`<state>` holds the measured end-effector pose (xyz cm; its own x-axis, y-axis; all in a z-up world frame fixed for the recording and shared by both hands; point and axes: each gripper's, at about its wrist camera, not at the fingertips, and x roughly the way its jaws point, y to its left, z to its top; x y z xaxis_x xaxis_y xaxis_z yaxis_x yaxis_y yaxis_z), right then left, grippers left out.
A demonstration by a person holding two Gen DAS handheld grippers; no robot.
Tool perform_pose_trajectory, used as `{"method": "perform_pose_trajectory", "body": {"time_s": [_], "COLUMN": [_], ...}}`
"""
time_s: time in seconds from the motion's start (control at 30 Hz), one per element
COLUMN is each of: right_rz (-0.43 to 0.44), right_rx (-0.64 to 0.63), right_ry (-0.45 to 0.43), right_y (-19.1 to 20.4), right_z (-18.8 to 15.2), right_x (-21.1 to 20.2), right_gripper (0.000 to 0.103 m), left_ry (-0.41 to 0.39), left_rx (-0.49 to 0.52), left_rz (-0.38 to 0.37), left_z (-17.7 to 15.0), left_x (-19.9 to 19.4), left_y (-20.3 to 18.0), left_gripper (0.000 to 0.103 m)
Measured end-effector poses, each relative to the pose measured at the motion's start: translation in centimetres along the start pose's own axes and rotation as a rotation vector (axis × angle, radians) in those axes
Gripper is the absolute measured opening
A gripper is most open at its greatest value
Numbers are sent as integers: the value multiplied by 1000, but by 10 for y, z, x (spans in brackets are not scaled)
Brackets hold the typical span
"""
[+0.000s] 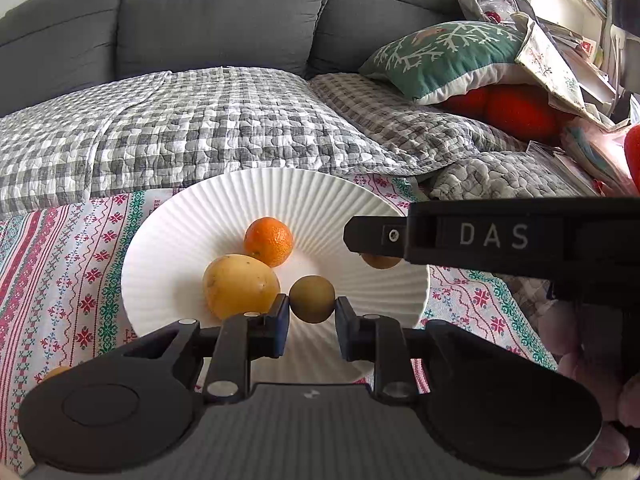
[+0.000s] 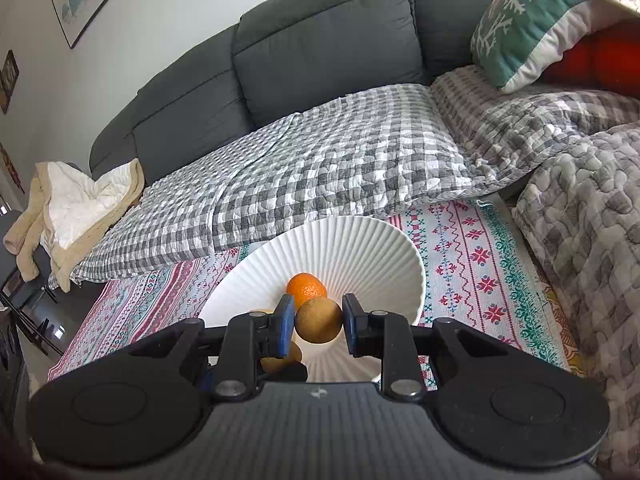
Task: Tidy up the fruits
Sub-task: 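Carry both small brown fruits to the white bowl and release them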
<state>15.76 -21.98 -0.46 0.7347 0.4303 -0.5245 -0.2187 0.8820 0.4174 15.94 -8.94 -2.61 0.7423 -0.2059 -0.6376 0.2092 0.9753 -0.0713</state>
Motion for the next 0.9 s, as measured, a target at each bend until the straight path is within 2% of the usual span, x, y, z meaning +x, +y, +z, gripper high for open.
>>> {"method": "perform_pose_trajectory", "body": {"time_s": [0.3, 0.77, 0.9], "right_rz": [-1, -17, -32], "right_rx": [32, 39, 30], "right_ry": [33, 57, 59], "right_y": [-5, -3, -1], "right_z": [0, -2, -1], "right_x": [27, 43, 40], "right_gripper": [23, 23, 28], "left_ry": [9, 2, -1], "left_rx": [-22, -43, -34], "left_rz": [-6, -22, -26], "left_z": [2, 0, -1], "left_x": [14, 19, 17], "left_y": [-1, 1, -1], "left_gripper": [11, 12, 15]}}
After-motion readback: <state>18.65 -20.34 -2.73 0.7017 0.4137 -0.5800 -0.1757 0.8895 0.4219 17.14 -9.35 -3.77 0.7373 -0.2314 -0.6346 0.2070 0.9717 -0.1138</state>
